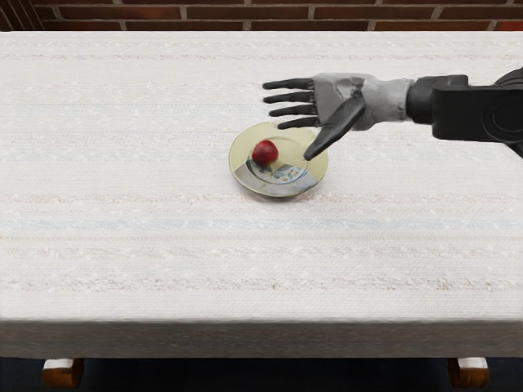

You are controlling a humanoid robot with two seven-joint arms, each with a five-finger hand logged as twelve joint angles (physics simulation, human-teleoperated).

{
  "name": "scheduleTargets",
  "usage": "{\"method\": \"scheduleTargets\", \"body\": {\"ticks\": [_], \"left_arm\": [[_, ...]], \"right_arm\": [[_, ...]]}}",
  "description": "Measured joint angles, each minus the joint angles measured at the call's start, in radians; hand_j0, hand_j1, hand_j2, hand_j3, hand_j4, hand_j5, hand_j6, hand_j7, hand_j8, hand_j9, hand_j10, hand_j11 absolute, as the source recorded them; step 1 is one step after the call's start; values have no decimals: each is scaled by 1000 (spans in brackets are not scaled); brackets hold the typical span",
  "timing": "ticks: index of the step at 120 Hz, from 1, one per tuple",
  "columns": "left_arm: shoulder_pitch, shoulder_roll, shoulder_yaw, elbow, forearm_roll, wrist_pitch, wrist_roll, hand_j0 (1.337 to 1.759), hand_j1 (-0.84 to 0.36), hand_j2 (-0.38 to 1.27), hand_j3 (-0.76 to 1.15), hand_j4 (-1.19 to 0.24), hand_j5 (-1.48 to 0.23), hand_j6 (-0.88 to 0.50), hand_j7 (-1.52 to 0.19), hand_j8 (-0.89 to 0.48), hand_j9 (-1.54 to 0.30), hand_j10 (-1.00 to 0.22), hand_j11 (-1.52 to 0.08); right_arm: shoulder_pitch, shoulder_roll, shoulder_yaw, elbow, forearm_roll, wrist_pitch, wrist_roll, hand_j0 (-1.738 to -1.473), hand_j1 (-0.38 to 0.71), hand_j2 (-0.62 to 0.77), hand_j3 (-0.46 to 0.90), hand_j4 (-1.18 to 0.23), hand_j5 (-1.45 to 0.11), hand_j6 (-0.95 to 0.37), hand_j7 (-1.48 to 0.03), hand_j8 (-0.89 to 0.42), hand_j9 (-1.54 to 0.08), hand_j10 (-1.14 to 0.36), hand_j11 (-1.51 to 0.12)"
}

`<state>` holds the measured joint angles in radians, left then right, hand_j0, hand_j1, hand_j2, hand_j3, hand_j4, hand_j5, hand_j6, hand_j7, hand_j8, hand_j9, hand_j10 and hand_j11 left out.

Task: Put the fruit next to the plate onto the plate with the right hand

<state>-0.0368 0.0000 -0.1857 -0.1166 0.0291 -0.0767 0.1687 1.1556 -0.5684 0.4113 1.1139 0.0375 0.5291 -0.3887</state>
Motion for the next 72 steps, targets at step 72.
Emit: {"method": "scheduleTargets", "body": {"ticks": [72], "left_arm": [[0,0,0,0,0,0,0,1658,60,48,0,-241,-313,-241,-313,-241,-313,-241,-313]], "right_arm": [[-234,-392,35,72,276,82,9,-1658,-294,-8,0,-43,-60,-42,-60,-43,-60,-44,-60]]}}
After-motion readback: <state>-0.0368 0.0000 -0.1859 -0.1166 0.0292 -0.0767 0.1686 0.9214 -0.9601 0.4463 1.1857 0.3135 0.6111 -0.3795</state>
